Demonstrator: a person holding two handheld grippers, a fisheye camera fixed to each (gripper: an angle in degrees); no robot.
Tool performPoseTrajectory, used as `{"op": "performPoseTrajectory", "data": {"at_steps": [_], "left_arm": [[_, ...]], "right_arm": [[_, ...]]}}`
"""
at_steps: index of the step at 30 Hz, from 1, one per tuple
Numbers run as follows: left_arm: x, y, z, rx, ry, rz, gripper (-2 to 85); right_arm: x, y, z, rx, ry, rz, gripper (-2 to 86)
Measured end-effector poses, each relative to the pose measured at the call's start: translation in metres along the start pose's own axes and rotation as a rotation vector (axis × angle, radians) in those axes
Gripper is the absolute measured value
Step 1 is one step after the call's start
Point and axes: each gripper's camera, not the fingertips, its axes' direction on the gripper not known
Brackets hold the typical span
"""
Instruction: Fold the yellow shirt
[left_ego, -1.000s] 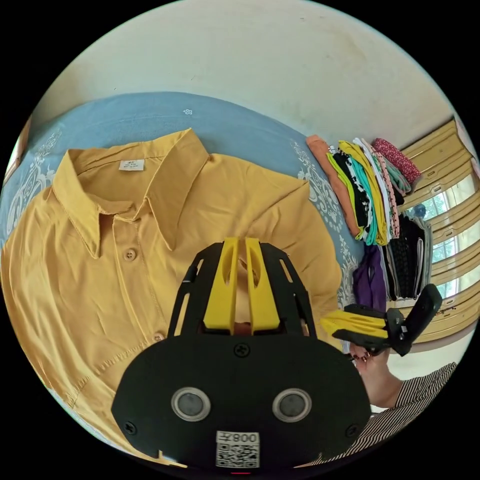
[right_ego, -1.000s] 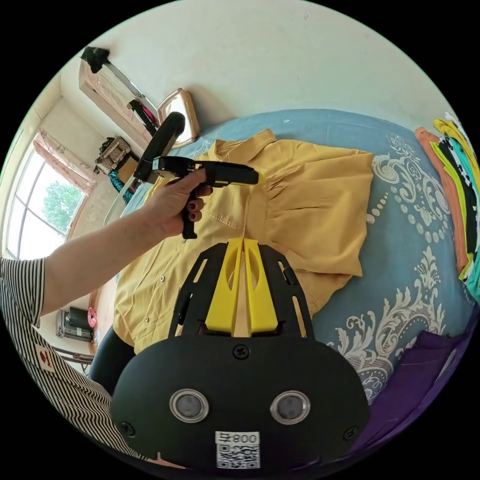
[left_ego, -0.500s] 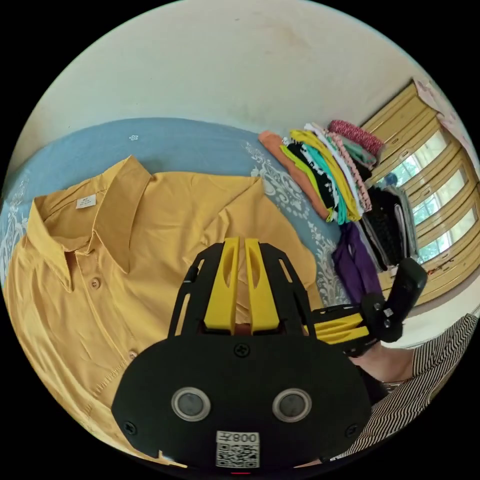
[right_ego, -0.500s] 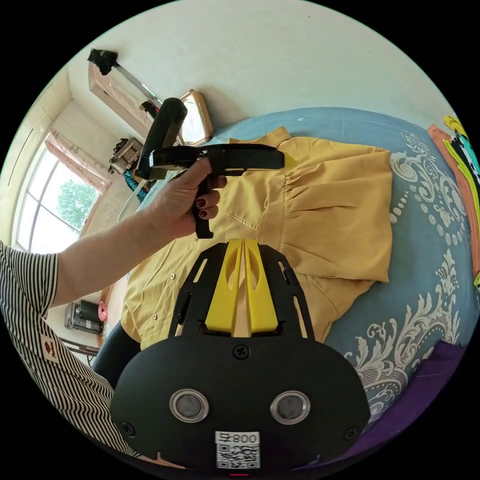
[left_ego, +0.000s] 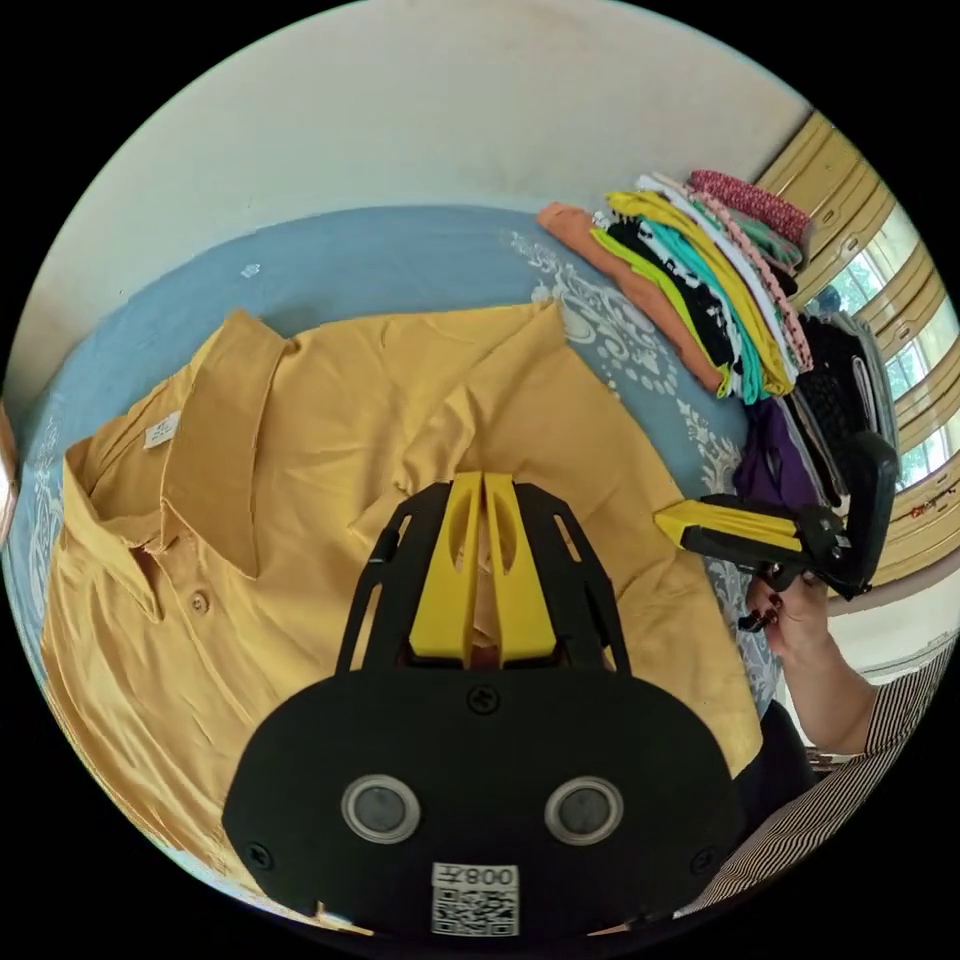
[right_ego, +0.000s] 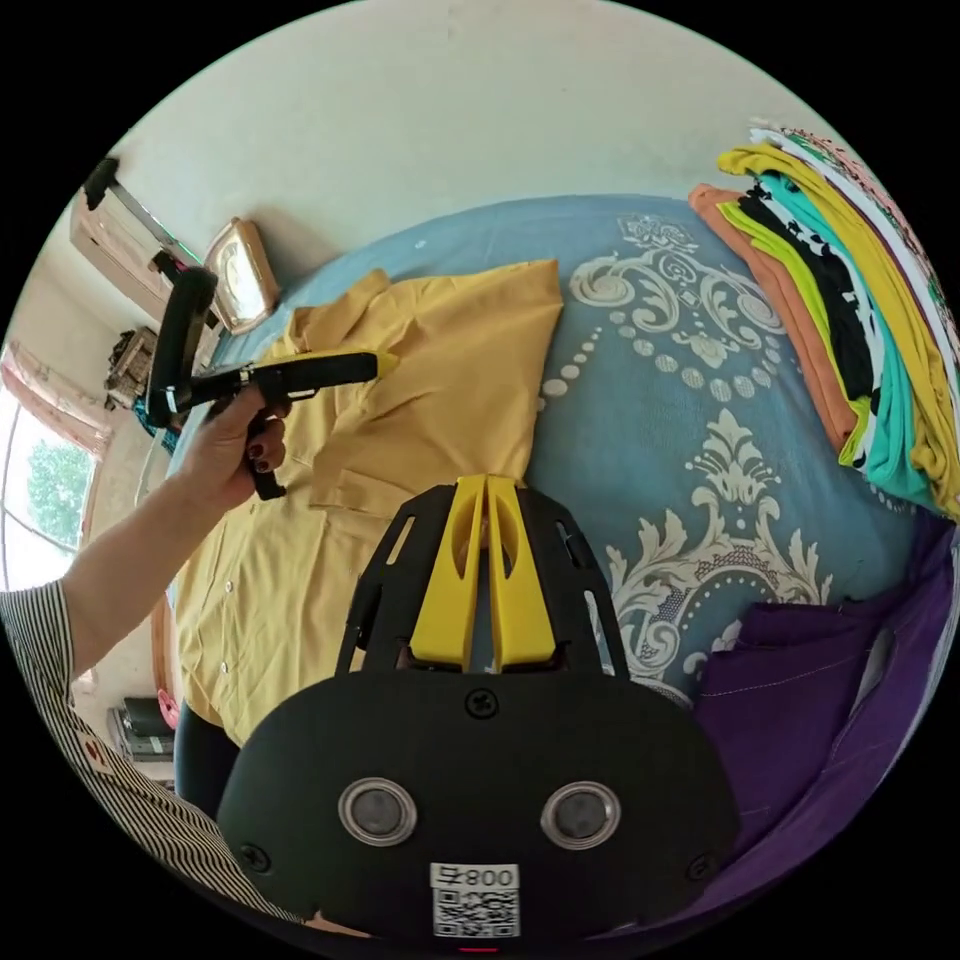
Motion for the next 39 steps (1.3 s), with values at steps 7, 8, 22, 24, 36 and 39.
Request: {"op": "performPoseTrajectory", "data": {"at_steps": [7, 8, 22, 24, 36, 39], "left_arm": [[0.014, 0.023, -0.086, 0.075, 0.024, -0.046, 0.4], [0.013, 0.024, -0.082, 0.008, 0.026, -0.048, 0.4], [-0.140, 0.321, -0.403, 0.568, -0.110, -0.904, 5.8], [-0.164, 0.356, -0.432, 0.548, -0.188, -1.017, 7.0], [-0.216, 0.398, -0.500, 0.584, -0.081, -1.183, 4.4], [-0.208, 0.407, -0.510, 0.607, -0.055, -1.184, 2.3]], "right_arm": [[-0.028, 0.013, 0.035, 0.070, 0.088, -0.123, 0.1], [-0.030, 0.012, 0.046, 0.045, 0.096, -0.137, 0.1], [-0.049, 0.016, 0.149, -0.019, 0.064, -0.279, 0.2], [-0.060, 0.010, 0.165, -0.032, 0.026, -0.314, 0.2], [-0.152, -0.037, 0.295, -0.145, -0.251, -0.530, 1.6], [-0.173, -0.055, 0.331, -0.184, -0.343, -0.560, 2.1]]}}
